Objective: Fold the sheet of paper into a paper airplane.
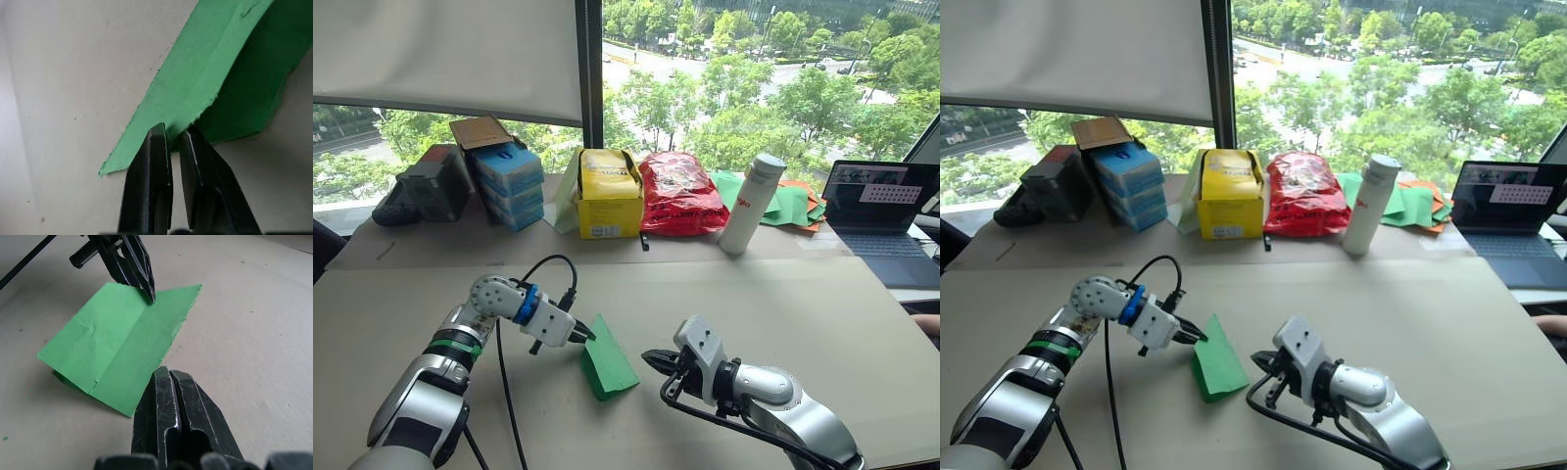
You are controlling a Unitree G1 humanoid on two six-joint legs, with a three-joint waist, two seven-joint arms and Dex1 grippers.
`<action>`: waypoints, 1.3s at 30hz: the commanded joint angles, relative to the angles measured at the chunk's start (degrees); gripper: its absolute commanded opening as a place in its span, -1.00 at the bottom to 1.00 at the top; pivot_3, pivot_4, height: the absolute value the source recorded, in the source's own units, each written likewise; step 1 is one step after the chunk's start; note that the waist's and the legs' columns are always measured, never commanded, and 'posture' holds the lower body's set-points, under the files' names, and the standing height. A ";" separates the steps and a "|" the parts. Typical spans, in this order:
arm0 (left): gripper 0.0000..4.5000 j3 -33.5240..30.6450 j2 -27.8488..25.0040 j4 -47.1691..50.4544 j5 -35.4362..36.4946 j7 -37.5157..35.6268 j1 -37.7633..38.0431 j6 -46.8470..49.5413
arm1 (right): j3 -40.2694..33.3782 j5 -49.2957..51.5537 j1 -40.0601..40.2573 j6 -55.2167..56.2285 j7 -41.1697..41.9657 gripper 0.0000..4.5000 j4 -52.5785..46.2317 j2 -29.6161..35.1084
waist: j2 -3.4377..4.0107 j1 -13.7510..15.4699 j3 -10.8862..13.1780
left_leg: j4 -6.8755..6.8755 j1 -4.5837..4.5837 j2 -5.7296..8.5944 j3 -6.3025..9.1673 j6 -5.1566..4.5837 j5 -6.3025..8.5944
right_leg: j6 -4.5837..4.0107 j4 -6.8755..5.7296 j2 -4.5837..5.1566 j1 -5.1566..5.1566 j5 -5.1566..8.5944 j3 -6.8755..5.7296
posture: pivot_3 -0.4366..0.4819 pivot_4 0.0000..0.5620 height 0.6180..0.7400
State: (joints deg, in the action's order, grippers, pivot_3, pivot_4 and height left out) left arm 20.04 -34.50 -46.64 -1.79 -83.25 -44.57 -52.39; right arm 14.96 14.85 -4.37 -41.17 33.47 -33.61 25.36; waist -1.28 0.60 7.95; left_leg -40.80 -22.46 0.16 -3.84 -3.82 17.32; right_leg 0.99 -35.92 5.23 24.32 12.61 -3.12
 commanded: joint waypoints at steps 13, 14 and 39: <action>-0.99 -7.67 -8.06 30.54 1.85 12.28 12.87 36.93 | -2.72 -0.30 -0.74 2.42 -2.03 -1.00 -2.55 1.04 | 0.01 -0.68 0.00 | -0.01 0.00 -0.04 0.02 0.03 -0.02 | 0.00 -0.10 -0.01 0.03 0.00 0.05 | -0.05 -0.47 1.00; -0.99 -8.58 -8.99 36.31 2.56 12.92 15.34 43.70 | -2.50 -0.41 -0.75 2.66 -1.60 -1.00 -2.69 1.58 | 0.02 -0.77 0.01 | -0.01 0.00 -0.05 0.02 0.05 -0.02 | 0.01 -0.10 0.00 0.03 0.00 0.06 | -0.05 -0.47 1.00; 0.22 -22.56 -12.07 63.78 22.10 17.78 35.49 78.16 | 6.82 -10.73 -6.47 33.50 13.61 0.85 9.99 7.41 | 0.03 -0.17 0.02 | 0.02 0.24 -0.07 0.01 0.15 -0.07 | 0.03 -0.19 0.01 -0.03 0.09 0.27 | -0.05 -0.47 1.00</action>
State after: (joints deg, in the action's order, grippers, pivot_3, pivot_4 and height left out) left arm 0.76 -45.54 15.21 16.45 -64.81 -8.92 23.14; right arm 20.69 6.25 -9.94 -12.14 47.29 -24.51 33.40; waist -1.25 0.42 7.97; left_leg -40.78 -22.22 0.10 -3.83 -3.66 17.24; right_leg 1.02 -36.12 5.23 24.29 12.70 -2.85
